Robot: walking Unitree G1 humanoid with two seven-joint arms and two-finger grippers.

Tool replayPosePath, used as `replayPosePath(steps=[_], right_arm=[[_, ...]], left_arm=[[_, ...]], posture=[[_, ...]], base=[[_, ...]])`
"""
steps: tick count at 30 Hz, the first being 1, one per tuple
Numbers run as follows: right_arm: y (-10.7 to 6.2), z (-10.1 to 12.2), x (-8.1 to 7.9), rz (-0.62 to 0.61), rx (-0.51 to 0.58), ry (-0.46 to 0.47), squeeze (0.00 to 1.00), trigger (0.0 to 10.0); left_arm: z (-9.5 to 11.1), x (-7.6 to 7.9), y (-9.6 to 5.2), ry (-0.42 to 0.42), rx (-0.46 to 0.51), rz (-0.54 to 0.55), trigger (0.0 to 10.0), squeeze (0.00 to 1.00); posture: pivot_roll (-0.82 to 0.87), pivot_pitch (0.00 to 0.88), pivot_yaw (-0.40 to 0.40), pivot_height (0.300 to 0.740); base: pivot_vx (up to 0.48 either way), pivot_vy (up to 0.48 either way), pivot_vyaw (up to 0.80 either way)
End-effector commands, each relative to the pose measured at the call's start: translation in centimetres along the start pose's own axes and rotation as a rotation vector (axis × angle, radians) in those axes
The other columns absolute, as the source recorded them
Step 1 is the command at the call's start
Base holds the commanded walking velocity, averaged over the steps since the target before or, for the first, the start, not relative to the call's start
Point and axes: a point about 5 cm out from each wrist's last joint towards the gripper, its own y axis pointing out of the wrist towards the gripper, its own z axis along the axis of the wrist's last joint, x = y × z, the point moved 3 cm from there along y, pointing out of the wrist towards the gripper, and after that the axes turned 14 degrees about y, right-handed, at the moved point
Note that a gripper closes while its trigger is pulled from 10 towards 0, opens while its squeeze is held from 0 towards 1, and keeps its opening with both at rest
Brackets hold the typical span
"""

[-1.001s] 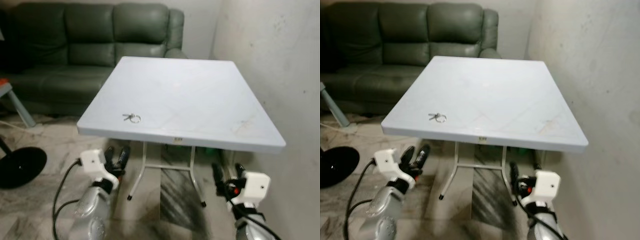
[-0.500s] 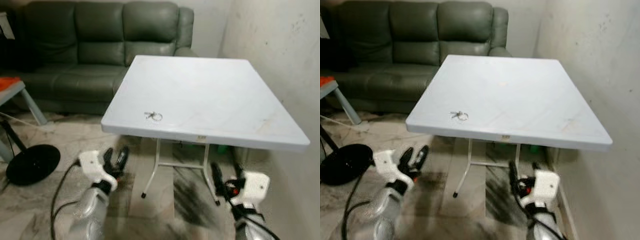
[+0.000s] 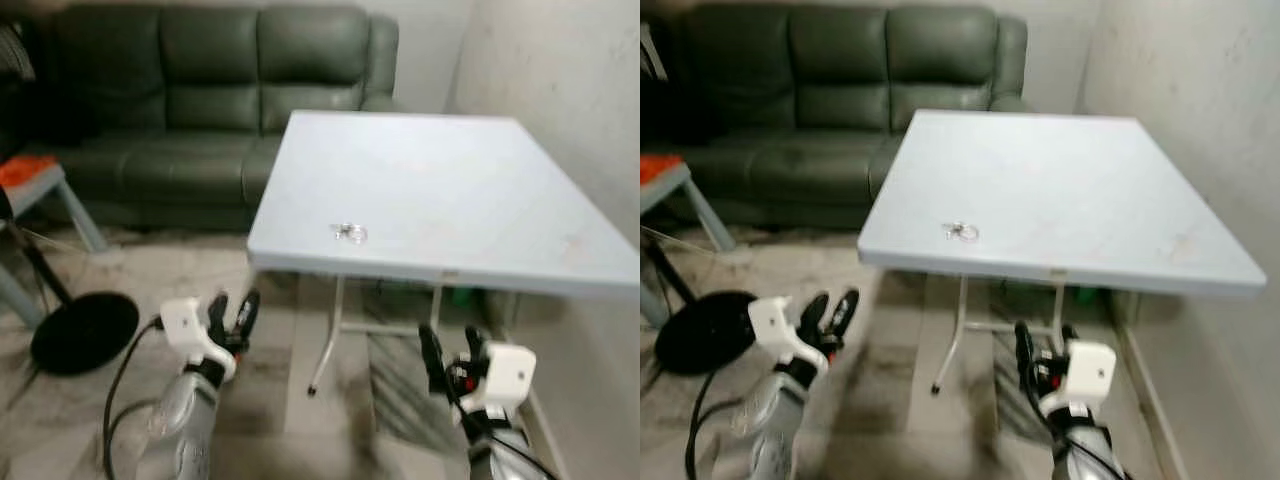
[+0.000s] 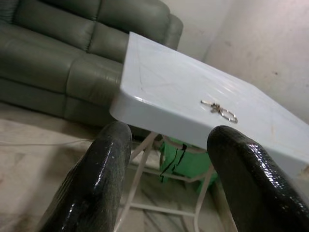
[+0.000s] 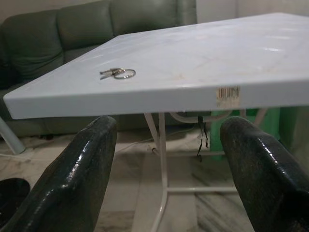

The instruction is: Hang keys on a hook

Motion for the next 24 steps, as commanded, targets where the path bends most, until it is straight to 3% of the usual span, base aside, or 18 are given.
replayPosePath(steps=[1,9,14,24], right_arm=[[-0.2,0.3,0.7,-0.017,0.003,-0.012,0.0,10.0],[-0.1,0.5,0.6,-0.009,0.007,-0.017,0.0,10.0],[-0.1,1.7,0.3,0.035,0.028,-0.076,0.0,10.0],[-0.2,2.5,0.6,0.068,0.029,-0.133,0.0,10.0]], left_arm=[[-0.1,0.9,0.2,-0.005,-0.001,-0.025,10.0,0.0],[0.1,1.1,0.2,0.05,-0.002,-0.036,10.0,0.0],[0.7,1.8,-0.1,0.132,0.013,-0.094,10.0,0.0],[0.3,1.8,-1.0,0.179,-0.023,-0.155,10.0,0.0]], posture=[[-0.04,0.013,0.01,0.74],[-0.04,0.014,0.007,0.74],[-0.04,0.025,0.009,0.74],[-0.03,0.035,0.011,0.74]], base=[[0.0,0.465,0.0],[0.0,0.103,0.0],[0.0,0.0,0.0],[0.0,0.0,0.0]])
